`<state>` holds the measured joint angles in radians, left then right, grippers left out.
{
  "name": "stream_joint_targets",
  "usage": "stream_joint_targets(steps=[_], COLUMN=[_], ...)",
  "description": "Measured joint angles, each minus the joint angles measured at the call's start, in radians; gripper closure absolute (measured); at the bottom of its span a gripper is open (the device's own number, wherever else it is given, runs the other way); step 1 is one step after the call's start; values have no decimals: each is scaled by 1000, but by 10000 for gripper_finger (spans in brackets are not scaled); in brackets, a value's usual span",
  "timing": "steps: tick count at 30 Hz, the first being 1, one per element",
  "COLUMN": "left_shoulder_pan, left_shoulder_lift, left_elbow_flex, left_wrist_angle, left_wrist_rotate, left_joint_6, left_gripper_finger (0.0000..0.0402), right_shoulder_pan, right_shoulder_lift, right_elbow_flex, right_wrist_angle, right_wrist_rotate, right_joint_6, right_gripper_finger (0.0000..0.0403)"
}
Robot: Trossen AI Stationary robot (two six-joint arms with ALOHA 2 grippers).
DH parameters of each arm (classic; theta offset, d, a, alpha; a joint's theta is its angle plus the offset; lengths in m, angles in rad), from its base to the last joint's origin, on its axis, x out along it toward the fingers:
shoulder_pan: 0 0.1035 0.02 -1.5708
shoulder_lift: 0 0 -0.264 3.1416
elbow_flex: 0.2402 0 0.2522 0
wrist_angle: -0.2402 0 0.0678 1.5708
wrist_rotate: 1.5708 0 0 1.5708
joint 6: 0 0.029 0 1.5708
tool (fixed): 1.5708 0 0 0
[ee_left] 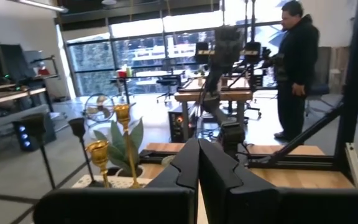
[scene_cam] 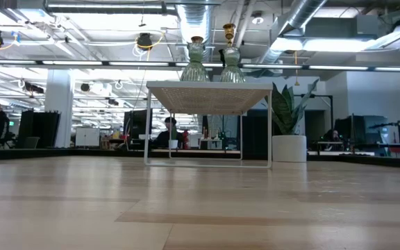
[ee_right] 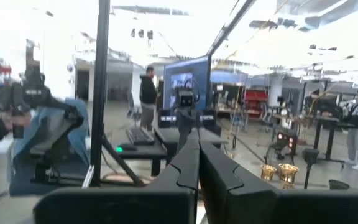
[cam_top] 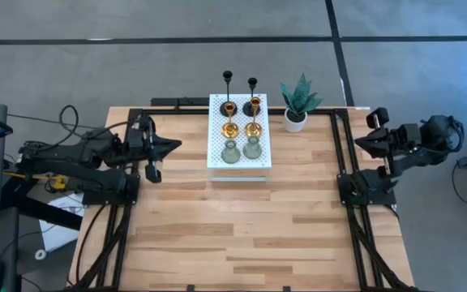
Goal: Pick & Place candle stick holders
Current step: Return to Home Position
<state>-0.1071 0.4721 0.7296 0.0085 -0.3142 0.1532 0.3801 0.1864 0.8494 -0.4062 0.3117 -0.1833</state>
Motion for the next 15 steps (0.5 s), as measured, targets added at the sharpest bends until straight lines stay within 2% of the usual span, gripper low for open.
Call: stream_joint_targets(steps=[8, 13, 15], left_shoulder_pan=[153, 265, 308], left_shoulder_lift=[35, 92, 100], left_elbow_flex=[0, -1, -2], left_wrist_angle=[30, 28, 27], left_wrist_rotate=[200, 315, 330], left_joint_6=[-45, -92, -107], left_gripper_finger=[397, 396, 396], right_shoulder_pan=[0, 2, 7], right_shoulder_lift=[-183, -179, -176], right_elbow_flex=[-153, -173, -181], right_wrist_angle=[76, 88, 83], right_wrist_rotate=[0, -24, -18], right_joint_6=[15, 25, 28], right_gripper_finger=[403, 403, 403])
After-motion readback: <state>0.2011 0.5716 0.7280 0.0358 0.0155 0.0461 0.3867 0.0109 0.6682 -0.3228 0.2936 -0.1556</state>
